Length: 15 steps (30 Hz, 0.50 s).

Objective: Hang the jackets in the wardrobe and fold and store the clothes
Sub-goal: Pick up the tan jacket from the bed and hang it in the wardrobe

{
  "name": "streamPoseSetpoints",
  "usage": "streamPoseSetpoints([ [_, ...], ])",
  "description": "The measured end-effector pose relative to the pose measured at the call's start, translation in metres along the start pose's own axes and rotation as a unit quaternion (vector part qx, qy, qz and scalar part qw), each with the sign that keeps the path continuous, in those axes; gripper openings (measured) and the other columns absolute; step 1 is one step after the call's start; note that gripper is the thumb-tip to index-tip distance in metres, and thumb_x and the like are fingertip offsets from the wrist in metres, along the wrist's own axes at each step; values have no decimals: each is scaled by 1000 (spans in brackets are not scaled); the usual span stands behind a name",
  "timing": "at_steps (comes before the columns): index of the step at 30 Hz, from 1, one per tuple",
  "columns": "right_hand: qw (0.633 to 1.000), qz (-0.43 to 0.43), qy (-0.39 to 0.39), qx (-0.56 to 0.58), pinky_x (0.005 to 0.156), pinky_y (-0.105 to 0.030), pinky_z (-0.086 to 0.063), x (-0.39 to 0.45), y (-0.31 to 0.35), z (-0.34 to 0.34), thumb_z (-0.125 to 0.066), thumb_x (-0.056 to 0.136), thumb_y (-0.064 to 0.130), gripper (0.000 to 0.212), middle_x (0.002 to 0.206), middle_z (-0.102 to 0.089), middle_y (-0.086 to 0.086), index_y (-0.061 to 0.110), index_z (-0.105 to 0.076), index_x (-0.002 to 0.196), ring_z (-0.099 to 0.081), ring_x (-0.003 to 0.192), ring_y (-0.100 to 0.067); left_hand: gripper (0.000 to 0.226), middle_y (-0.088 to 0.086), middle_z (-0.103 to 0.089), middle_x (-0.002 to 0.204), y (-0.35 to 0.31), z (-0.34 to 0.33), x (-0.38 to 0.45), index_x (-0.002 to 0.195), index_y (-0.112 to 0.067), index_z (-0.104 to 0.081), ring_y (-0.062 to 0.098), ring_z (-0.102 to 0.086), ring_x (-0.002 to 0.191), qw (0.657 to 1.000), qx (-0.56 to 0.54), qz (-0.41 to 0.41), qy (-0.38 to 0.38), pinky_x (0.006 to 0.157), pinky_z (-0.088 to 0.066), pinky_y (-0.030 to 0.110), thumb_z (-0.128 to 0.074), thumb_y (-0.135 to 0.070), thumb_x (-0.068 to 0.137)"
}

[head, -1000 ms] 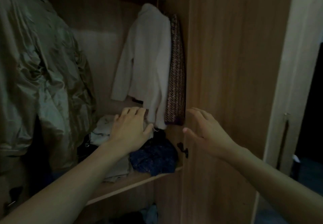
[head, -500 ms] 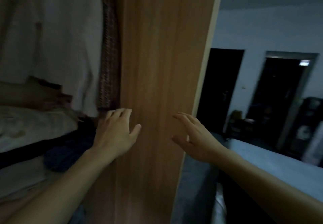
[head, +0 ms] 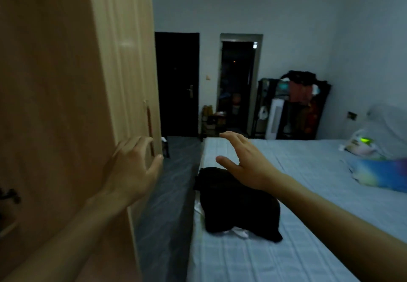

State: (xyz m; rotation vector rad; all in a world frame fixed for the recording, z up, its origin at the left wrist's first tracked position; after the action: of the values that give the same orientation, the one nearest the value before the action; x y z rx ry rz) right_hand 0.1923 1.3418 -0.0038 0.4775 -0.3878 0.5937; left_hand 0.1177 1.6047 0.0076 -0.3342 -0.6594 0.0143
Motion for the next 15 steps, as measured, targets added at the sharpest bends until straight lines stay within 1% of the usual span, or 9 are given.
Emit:
streamPoseSetpoints([
  [2, 1000, -27, -6, 5, 116, -33, -28, -14, -40, 12, -52, 95, 52, 66, 156, -30, 4, 25, -28, 151, -28, 143, -14, 51, 10, -65, 119, -28, -24, 9, 123, -12, -63, 33, -57, 111, 1000, -1, -20, 12, 92, -47, 42, -56, -46, 85],
  [4, 999, -48, -13, 10, 114, -30, -26, -26, -76, 21, -52, 95, 51, 65, 155, -32, 5, 26, -29, 150, -29, 142, -13, 46, 10, -64, 125, -54, -50, 16, 126, -11, -61, 32, -56, 115, 999, -3, -28, 21, 94, -45, 42, -63, -41, 91],
  [7, 997, -72, -22, 19, 110, -26, -26, -46, -137, 39, -54, 95, 49, 63, 152, -36, 3, 24, -32, 148, -33, 140, -14, 48, 10, -62, 128, -103, -98, 28, 129, -10, -60, 30, -54, 120, 998, -13, -46, 42, 98, -44, 41, -67, -36, 90],
  [9, 996, -88, -22, 18, 111, -28, -27, -57, -178, 49, -54, 95, 48, 63, 152, -37, 2, 23, -33, 148, -33, 140, -15, 49, 10, -62, 129, -133, -131, 35, 129, -11, -60, 30, -53, 122, 996, -16, -58, 66, 101, -46, 44, -66, -40, 90],
  [11, 994, -103, -20, 15, 112, -31, -28, -68, -217, 57, -54, 95, 48, 63, 152, -38, 0, 22, -33, 148, -34, 140, -17, 55, 10, -62, 129, -160, -162, 39, 128, -12, -60, 30, -54, 121, 994, -15, -68, 86, 100, -46, 48, -58, -48, 88],
  [13, 992, -123, -26, 17, 113, -32, -28, -80, -250, 64, -54, 95, 48, 63, 151, -39, 0, 21, -34, 148, -35, 140, -17, 61, 8, -62, 129, -183, -188, 43, 129, -13, -59, 29, -54, 121, 992, -10, -72, 107, 98, -47, 48, -50, -52, 84],
  [15, 988, -147, -33, 24, 113, -33, -30, -93, -279, 69, -54, 95, 48, 62, 150, -41, -1, 20, -36, 147, -37, 138, -17, 60, 7, -61, 130, -200, -210, 47, 131, -13, -58, 29, -53, 121, 989, -5, -73, 125, 97, -47, 46, -50, -52, 86],
])
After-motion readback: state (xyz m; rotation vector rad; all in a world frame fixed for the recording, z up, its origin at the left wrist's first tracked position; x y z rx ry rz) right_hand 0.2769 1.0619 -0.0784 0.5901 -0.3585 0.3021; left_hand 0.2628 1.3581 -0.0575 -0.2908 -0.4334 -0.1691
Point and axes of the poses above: each hand's wrist, its own x-axis towards the middle knuckle, its own z-axis out of the back of the hand, y = z × x, the point moved 3 cm from there along x, towards the middle knuckle
